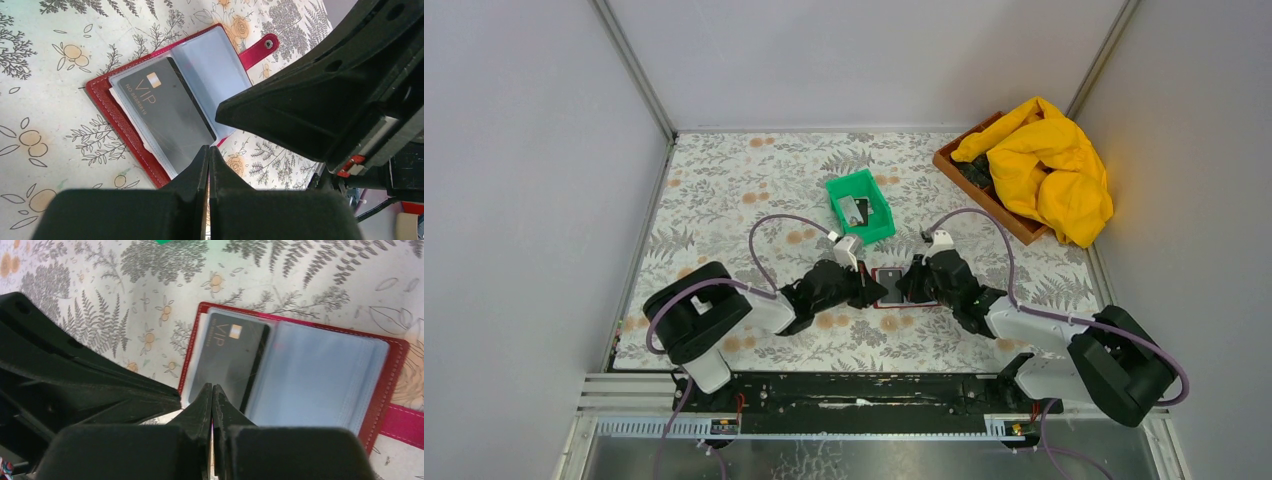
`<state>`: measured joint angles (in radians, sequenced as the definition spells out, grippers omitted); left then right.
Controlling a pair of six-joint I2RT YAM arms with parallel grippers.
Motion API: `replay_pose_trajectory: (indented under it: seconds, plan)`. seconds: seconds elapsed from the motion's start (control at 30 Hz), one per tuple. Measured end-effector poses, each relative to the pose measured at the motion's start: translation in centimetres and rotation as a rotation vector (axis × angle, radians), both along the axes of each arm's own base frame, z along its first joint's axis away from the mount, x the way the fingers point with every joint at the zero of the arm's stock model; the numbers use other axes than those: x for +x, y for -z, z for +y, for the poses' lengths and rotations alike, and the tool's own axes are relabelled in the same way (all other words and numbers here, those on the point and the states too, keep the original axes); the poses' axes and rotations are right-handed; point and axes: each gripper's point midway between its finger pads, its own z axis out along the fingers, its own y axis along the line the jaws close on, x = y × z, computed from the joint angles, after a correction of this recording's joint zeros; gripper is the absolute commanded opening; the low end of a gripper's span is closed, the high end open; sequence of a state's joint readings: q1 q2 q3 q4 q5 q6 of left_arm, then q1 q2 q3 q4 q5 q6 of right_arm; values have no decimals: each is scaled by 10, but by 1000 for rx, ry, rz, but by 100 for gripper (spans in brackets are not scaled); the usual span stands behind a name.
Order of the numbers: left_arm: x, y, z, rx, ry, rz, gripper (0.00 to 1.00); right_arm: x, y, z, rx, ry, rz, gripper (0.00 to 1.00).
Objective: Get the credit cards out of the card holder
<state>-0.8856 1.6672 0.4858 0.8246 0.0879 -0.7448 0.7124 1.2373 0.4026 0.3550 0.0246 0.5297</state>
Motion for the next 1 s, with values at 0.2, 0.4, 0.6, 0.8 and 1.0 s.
replay_pose_trajectory:
  seconds: [0.2,0.4,0.6,0.8,1.0]
  plan:
    - [-1,13,-1,25,6,22,0,2,16,-18,34,59,47,0]
    - [-4,28,1,53,11,48,0,3,22,-21,52,73,71,0]
    - [-6,35,1,61,18,62,0,-1,35,-19,44,61,116,0]
    - [-7,36,3,51,16,60,0,3,36,-23,47,78,119,0]
    - [-8,36,4,46,16,57,0,7,35,-27,51,94,116,0]
